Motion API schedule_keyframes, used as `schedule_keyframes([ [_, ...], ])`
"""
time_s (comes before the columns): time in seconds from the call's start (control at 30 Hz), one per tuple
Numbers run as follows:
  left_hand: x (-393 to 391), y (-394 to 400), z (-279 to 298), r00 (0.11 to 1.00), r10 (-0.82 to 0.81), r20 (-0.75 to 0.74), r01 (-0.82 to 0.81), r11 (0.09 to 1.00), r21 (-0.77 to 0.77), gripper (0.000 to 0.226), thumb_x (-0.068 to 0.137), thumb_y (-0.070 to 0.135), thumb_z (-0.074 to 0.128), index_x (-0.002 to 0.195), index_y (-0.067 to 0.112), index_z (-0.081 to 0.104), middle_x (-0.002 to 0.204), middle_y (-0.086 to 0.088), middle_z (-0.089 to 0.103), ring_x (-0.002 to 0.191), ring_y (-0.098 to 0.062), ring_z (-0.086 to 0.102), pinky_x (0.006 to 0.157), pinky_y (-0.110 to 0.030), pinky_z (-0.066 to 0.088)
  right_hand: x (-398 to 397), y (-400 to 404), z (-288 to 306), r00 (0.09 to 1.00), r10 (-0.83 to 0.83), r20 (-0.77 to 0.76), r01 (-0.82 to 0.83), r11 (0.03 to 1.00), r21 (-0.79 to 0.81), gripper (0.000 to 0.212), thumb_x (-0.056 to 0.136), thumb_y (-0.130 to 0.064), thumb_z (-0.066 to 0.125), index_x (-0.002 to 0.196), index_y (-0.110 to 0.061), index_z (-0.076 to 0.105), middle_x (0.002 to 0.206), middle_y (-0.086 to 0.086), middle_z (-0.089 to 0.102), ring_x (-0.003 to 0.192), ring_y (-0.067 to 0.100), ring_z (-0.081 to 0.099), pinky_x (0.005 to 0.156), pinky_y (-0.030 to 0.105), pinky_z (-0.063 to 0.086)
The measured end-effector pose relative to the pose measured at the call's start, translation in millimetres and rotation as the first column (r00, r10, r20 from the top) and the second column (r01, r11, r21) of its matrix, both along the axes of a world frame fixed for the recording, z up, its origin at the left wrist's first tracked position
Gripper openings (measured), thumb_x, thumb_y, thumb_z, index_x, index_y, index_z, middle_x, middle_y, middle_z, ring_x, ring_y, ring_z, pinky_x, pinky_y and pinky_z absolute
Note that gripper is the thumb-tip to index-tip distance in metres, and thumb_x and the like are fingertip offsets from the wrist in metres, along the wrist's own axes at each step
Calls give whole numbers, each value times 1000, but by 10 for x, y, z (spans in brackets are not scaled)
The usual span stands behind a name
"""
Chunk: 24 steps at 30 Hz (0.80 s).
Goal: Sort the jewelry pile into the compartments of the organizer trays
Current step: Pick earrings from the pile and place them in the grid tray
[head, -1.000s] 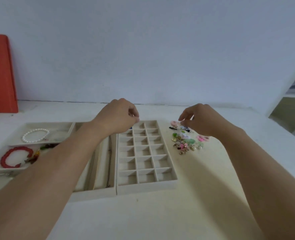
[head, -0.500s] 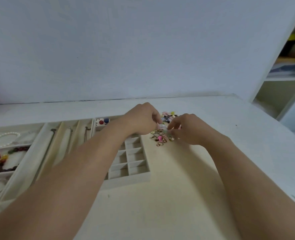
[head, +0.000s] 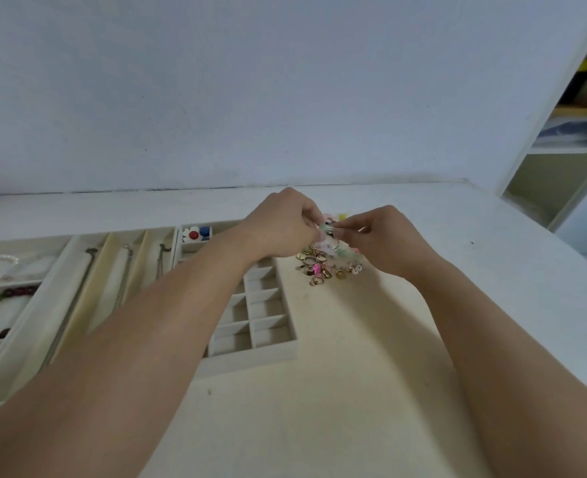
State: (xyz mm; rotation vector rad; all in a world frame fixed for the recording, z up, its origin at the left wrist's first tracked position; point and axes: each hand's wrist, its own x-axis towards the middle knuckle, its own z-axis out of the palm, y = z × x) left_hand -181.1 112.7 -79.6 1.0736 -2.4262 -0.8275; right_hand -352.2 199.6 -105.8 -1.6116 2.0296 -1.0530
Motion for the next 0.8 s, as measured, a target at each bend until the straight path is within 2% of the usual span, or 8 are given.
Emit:
schedule_keyframes([
  [0.07,2,7,16,998,16,-62,-18,1000,-17,8,87,28,76,92,22,75,88,9,72,83,-6,66,63,-16,43,29,15,26,995,37,92,-34,999,-34,9,93,-29,72,94,-32,80,63,-29,67,57,-12,58,63,8,41],
  [0.13,8,10,31,992,22,-121,-23,1000,-5,10,86,30,78,88,21,74,85,8,72,80,-5,66,64,-17,43,64,21,55,985,60,164,-47,996,-81,7,91,-28,74,92,-30,81,76,-18,75,66,-6,62,69,19,48],
  [0.3,27,48,104,941,39,-337,-4,995,104,11,82,21,81,89,17,74,78,2,76,73,-3,68,66,-12,46,114,54,123,937,90,337,-13,975,-224,11,84,-24,81,92,-18,78,77,-1,77,65,6,65,63,19,51],
  [0.4,29,78,135,919,45,-391,9,991,133,12,81,19,82,90,13,75,69,6,73,66,2,64,62,-8,46,79,62,135,917,140,374,-72,979,-190,17,84,-17,81,99,-18,74,85,1,79,67,7,67,64,18,50],
  [0.47,31,60,148,902,100,-419,-40,988,150,16,81,24,83,88,12,75,76,-1,73,67,-5,64,57,-8,46,5,53,102,973,73,219,-52,994,-101,15,83,-15,82,95,-22,75,84,-7,78,67,3,65,64,15,48],
  [0.57,49,29,176,901,158,-404,-86,978,189,27,84,35,80,89,9,73,88,-3,75,76,-14,71,57,-11,48,-103,47,40,973,-74,-218,88,994,58,5,85,-23,79,86,-28,78,80,-12,70,69,8,60,60,16,44],
  [0.63,73,27,196,905,166,-393,-91,975,202,27,84,34,79,90,8,72,87,1,76,77,-12,73,61,-16,49,-121,49,17,959,-93,-267,125,987,104,2,86,-25,77,87,-27,79,81,-7,68,69,12,59,59,20,43],
  [0.8,128,28,214,904,166,-393,-97,977,189,20,83,21,82,89,6,71,88,-7,76,72,-12,74,52,-11,49,-120,37,-37,940,-64,-335,138,970,202,3,86,-24,77,88,-24,79,77,-8,65,70,4,57,56,20,38],
])
